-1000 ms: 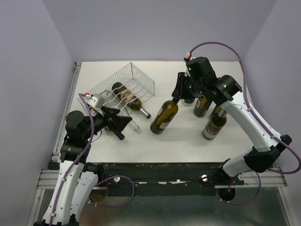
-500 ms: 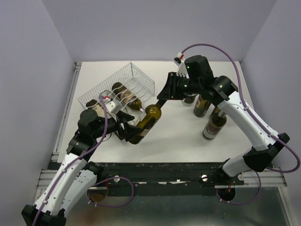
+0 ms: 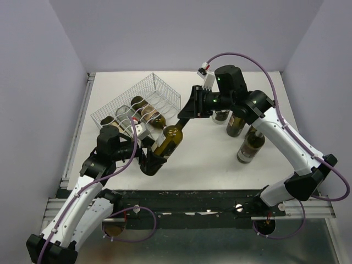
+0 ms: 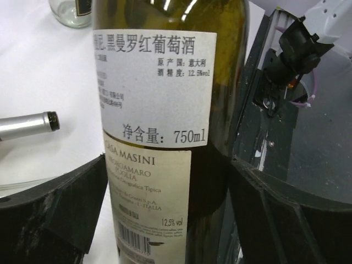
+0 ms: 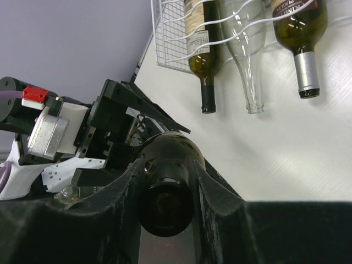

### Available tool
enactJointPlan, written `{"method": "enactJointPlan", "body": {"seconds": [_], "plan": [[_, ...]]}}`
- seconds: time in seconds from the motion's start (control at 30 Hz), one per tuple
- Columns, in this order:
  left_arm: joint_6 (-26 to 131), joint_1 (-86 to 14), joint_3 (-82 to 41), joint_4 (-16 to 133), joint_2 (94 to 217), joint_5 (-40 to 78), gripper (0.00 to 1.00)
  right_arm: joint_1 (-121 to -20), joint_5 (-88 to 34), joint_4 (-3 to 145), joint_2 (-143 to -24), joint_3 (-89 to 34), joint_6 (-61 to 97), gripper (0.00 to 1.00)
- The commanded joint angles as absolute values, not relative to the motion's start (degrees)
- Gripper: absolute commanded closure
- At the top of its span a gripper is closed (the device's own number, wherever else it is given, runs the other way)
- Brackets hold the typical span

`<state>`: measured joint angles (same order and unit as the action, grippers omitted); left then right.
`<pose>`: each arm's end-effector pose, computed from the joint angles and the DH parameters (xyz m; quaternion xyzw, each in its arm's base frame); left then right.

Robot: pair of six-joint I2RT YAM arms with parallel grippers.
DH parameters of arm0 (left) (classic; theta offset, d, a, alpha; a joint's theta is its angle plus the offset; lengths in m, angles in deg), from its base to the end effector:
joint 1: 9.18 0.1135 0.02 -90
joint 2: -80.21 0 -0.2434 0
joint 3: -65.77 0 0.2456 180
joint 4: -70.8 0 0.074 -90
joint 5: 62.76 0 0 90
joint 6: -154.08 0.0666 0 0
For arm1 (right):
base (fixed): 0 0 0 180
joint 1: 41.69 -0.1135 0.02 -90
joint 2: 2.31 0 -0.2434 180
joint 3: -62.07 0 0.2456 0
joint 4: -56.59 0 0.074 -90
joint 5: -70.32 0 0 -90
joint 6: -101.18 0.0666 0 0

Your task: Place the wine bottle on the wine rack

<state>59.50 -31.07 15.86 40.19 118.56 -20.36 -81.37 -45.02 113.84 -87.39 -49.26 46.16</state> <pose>0.1507 -0.1135 0.2749 0.3437 0.7014 -0.4415 0.4417 0.2392 0.2355 0.3955 -0.1427 0.8440 0.4431 0.2663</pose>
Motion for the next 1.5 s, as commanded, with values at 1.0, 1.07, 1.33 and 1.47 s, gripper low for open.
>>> {"method": "enactJointPlan", "body": {"seconds": [1.0,1.07,1.33,1.47], "plan": [[81.18,-31.33,8.48,35.66,116.08,-6.78,1.0,-81.33,-50.0,109.93,-82.2,-45.94,39.83,0.23],[87.77,-31.33,7.77,34.95,115.46,-6.78,1.0,-81.33,-50.0,110.37,-82.12,-46.64,38.69,0.2],[112.31,-31.42,4.69,27.74,116.34,-8.01,1.0,-81.42,-46.84,113.61,-81.85,-49.45,35.0,0.14],[117.24,-31.42,3.99,28.18,116.86,-7.13,1.0,-81.42,-46.65,116.87,-82.64,-50.51,31.93,0.14]]}}
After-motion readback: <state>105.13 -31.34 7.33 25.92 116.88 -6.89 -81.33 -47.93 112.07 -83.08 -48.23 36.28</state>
